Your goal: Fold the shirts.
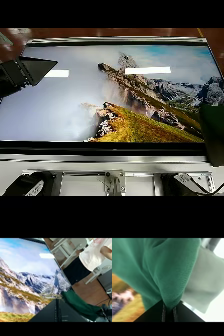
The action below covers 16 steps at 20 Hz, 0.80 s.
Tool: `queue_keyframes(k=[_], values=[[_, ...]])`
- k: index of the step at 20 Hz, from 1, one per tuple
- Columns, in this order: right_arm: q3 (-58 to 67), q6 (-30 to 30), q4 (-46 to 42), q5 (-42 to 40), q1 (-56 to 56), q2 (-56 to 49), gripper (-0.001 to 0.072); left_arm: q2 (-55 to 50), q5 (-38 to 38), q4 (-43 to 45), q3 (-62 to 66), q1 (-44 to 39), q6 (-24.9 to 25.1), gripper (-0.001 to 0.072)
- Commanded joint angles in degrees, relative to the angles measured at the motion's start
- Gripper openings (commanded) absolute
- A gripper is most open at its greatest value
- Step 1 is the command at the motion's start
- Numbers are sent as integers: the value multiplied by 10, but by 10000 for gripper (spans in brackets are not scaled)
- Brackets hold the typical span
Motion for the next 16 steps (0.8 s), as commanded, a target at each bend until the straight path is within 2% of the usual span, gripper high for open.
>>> queue_keyframes(k=[1, 2, 3, 4, 5, 6, 10, 12, 14, 16], values=[[-55, 27, -85, 1, -6, 0, 57, 0, 0, 0, 0, 0, 0, 33], [-75, 34, -95, -7, -9, 0, 57, 0, 1, 0, 0, 0, 0, 33], [-93, 40, -100, -15, -13, 0, 95, 0, 2, 0, 0, 0, 0, 33], [-106, 47, -102, -26, -15, 0, 260, 0, 2, 0, 0, 0, 0, 33], [-116, 51, -103, -37, -17, 0, 523, 0, 2, 0, 0, 0, 2, 33], [-117, 50, -103, -40, -16, 0, 592, 0, 2, 0, 0, 0, 2, 33], [-87, 55, -97, -26, -16, 17, 591, -7, 2, 5, 0, 0, 2, 33], [-55, 69, -90, -25, -14, 48, 590, -24, 1, 21, 0, 0, 21, 32], [-14, 58, -11, -82, -3, 87, 589, -54, -1, 78, 0, 0, 21, 31], [28, -68, 160, -154, 47, 109, 589, -96, -41, 169, 0, -2, -23, 30]])
